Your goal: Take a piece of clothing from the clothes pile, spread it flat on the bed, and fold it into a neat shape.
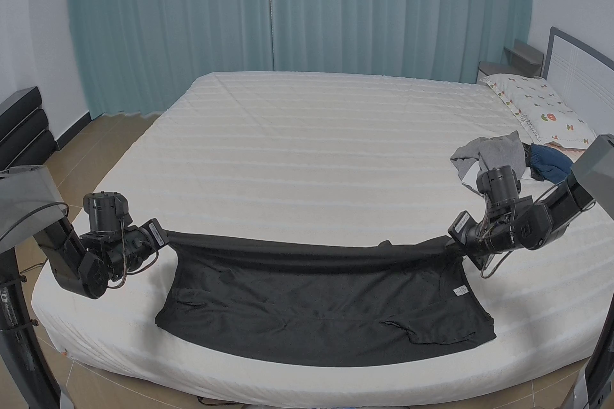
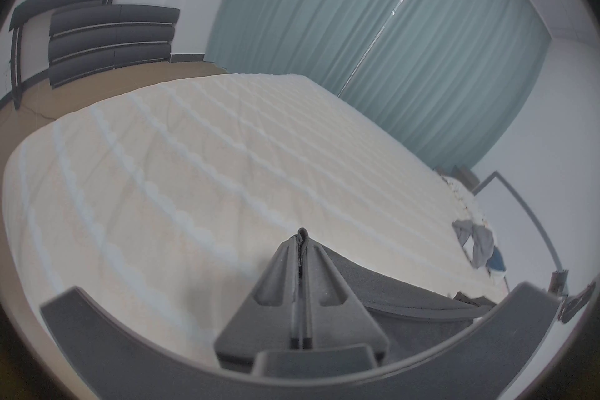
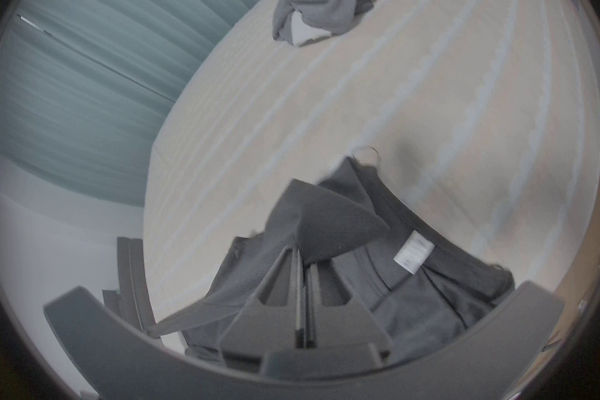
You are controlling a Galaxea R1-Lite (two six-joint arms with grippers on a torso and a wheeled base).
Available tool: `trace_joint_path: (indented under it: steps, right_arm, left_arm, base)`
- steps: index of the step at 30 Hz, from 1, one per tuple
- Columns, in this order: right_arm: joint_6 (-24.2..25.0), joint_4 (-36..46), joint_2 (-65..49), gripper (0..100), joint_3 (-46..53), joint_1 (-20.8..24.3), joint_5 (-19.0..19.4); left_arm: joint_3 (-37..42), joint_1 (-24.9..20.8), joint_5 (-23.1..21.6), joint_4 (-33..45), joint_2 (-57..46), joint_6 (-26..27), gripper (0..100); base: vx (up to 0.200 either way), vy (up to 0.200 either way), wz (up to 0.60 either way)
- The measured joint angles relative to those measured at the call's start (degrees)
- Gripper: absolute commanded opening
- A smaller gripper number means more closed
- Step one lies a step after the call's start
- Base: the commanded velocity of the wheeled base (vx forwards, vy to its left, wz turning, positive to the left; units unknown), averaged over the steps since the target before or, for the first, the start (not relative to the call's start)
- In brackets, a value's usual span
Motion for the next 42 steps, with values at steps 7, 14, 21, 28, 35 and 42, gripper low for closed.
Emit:
trace_joint_path:
  steps: [7,14,21,28,35,42]
  right_arm:
    - [-1.49,-0.27,-1.6,0,7.44,2.47,0.44]
    - [-1.62,-0.6,-0.35,0,8.77,3.47,0.5]
    - [-3.21,-0.54,0.52,0,9.31,3.63,0.5]
    - [-4.44,-0.35,0.78,0,9.9,3.19,0.33]
    - [-5.8,-0.62,1.74,0,10.52,3.02,0.27]
    - [-5.8,-1.06,2.27,100,10.3,3.0,0.38]
  left_arm:
    - [6.83,0.07,-0.11,-0.06,-0.39,5.23,0]
    - [9.07,-0.21,-0.13,-0.04,0.83,5.41,0]
    - [10.78,-0.43,-0.13,0.07,1.68,5.47,0]
    - [11.9,-0.88,-0.13,0.21,1.9,5.52,0]
    - [12.2,-1.78,-0.09,0.27,1.99,5.55,0]
    - [12.35,-2.33,-0.09,0.32,1.9,5.52,100]
  base:
    - [0.0,0.0,0.0]
    - [0.0,0.0,0.0]
    - [0.0,0.0,0.0]
    - [0.0,0.0,0.0]
    - [0.0,0.0,0.0]
    - [0.0,0.0,0.0]
